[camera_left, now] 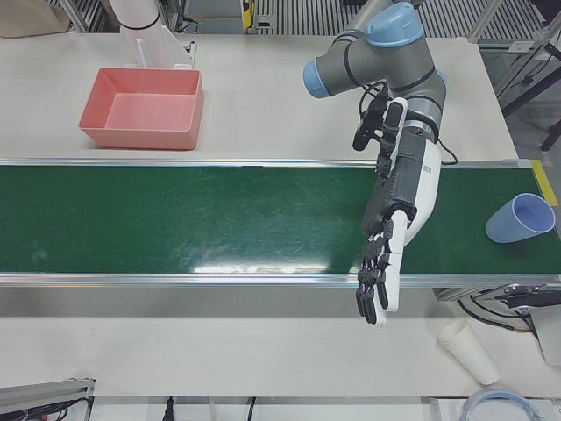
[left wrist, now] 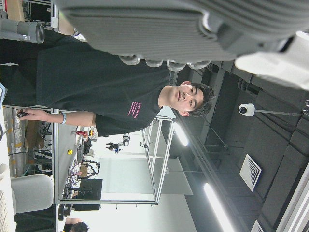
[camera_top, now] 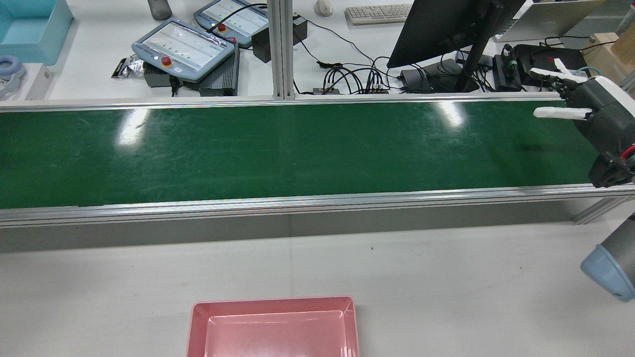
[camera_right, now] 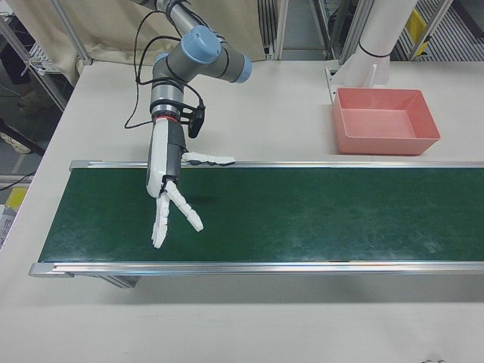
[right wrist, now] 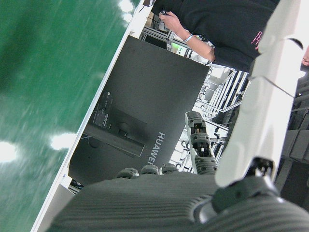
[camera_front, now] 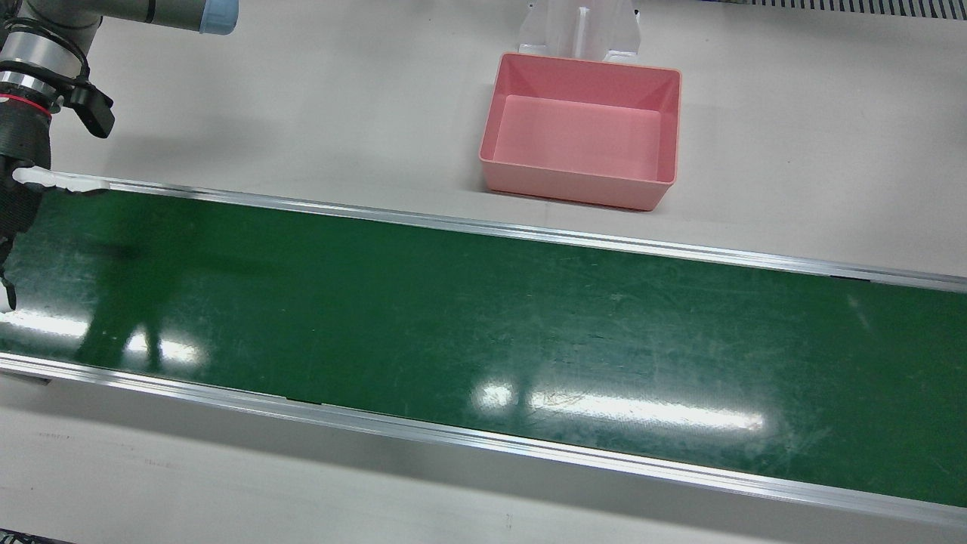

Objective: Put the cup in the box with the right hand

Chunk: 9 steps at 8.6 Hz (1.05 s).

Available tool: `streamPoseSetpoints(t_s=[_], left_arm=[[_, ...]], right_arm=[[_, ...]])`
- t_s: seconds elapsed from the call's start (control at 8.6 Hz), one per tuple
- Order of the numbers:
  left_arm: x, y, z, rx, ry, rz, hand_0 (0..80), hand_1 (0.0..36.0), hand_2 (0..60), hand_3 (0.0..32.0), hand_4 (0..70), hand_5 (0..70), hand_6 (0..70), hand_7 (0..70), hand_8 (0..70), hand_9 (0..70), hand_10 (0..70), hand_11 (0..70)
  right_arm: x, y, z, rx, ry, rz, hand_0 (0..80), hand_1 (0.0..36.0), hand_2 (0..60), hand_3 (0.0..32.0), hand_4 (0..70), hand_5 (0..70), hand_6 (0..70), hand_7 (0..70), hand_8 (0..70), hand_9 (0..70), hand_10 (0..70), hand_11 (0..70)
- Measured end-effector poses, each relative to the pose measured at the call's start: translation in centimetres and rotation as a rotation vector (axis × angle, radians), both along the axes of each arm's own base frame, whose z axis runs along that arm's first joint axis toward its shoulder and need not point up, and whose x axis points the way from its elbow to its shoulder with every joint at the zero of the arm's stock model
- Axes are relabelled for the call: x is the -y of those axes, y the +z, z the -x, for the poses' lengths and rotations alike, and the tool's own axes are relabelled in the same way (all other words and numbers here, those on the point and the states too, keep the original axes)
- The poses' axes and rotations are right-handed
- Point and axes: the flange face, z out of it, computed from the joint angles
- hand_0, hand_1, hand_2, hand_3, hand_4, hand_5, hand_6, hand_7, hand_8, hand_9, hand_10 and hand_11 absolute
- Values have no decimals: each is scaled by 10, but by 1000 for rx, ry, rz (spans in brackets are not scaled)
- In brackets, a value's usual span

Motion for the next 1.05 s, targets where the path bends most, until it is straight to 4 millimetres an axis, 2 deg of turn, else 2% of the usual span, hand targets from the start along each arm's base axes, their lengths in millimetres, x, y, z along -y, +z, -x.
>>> streamPoseSetpoints(t_s=[0.12,0.23,0.35,0.47,0.58,0.7,0.81,0.93,1.05], left_arm=[[0,0,0,0,0,0,0,0,0,0,0,0,0,0,0,0,0,0],[0,0,0,0,0,0,0,0,0,0,0,0,0,0,0,0,0,0],[0,0,0,0,0,0,0,0,0,0,0,0,0,0,0,0,0,0],[0,0,0,0,0,0,0,0,0,0,0,0,0,0,0,0,0,0],[0,0,0,0,0,0,0,0,0,0,0,0,0,0,0,0,0,0],[0,0,0,0,0,0,0,0,0,0,0,0,0,0,0,0,0,0],[0,0,0,0,0,0,0,0,0,0,0,0,0,0,0,0,0,0],[0,0,0,0,0,0,0,0,0,0,0,0,0,0,0,0,0,0],[0,0,0,0,0,0,0,0,0,0,0,0,0,0,0,0,0,0]], right_arm=[[0,0,0,0,0,1,507,125,0,0,83,42,11,0,0,0,0,0],[0,1,1,-1,-1,1,487,171,156,0,42,42,12,0,0,0,0,0],[0,1,1,-1,-2,2,507,126,0,0,85,42,12,0,0,0,0,0],[0,1,1,-1,-2,2,507,125,0,0,85,42,12,0,0,0,0,0],[0,1,1,-1,-2,2,498,144,62,0,68,41,12,0,0,0,0,0],[0,1,1,-1,-2,2,503,134,30,0,77,42,12,0,0,0,0,0],[0,1,1,-1,-2,2,494,152,94,0,60,42,12,0,0,0,0,0],[0,1,1,-1,-2,3,503,134,31,0,77,42,13,0,0,0,0,0],[0,1,0,-1,-1,3,503,135,31,0,77,42,13,0,0,0,0,0]])
